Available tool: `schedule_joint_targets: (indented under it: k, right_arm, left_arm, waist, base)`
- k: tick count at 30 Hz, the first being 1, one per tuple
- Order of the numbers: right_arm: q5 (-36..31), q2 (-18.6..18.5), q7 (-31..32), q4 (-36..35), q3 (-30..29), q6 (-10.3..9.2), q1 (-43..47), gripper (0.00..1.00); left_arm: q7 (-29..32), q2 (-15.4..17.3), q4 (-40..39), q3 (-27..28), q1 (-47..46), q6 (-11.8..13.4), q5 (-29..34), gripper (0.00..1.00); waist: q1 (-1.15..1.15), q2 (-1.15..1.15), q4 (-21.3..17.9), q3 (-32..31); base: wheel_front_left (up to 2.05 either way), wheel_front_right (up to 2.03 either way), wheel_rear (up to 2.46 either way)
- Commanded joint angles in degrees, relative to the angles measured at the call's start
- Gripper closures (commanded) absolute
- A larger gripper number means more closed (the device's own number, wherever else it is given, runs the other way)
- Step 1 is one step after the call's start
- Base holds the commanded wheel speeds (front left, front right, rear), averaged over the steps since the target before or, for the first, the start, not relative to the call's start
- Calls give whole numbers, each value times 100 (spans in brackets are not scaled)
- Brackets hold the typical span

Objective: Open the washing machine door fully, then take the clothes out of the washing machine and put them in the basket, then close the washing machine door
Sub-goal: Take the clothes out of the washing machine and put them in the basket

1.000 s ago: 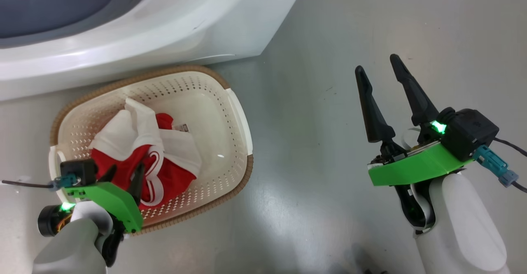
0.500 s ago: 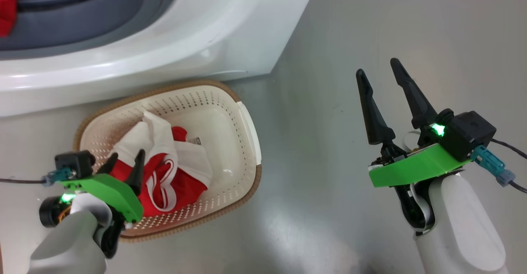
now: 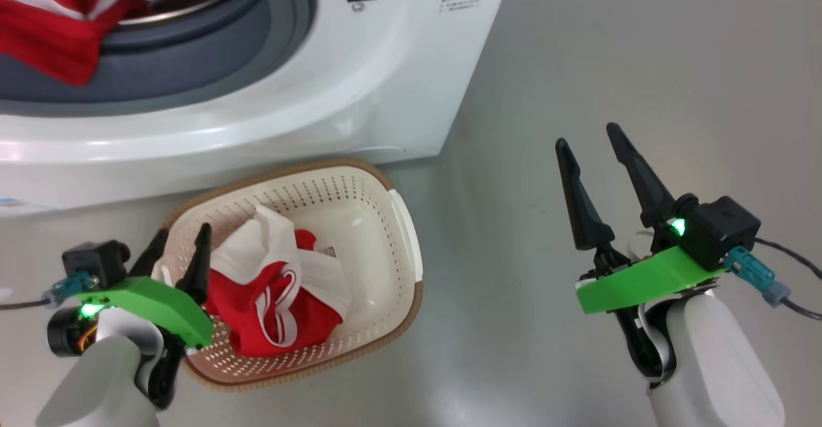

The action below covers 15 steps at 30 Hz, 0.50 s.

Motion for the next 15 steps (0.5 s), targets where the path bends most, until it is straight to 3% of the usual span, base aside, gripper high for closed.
schedule_joint_targets:
  k: [1,15]
  right_arm:
    - [-88,57,-27,-104,105,9,160,0]
    - [-13,-67,-27,13,115,9,468,0]
  left_arm:
    - [-60,185,-114,245,113,-10,109,0]
    - [-60,-76,-1214,1697,1011,-10,1387,0]
  waist:
    - [0,0,65,-140]
    - [0,0,141,-772]
  base:
    - [0,0,0]
    - [0,0,0]
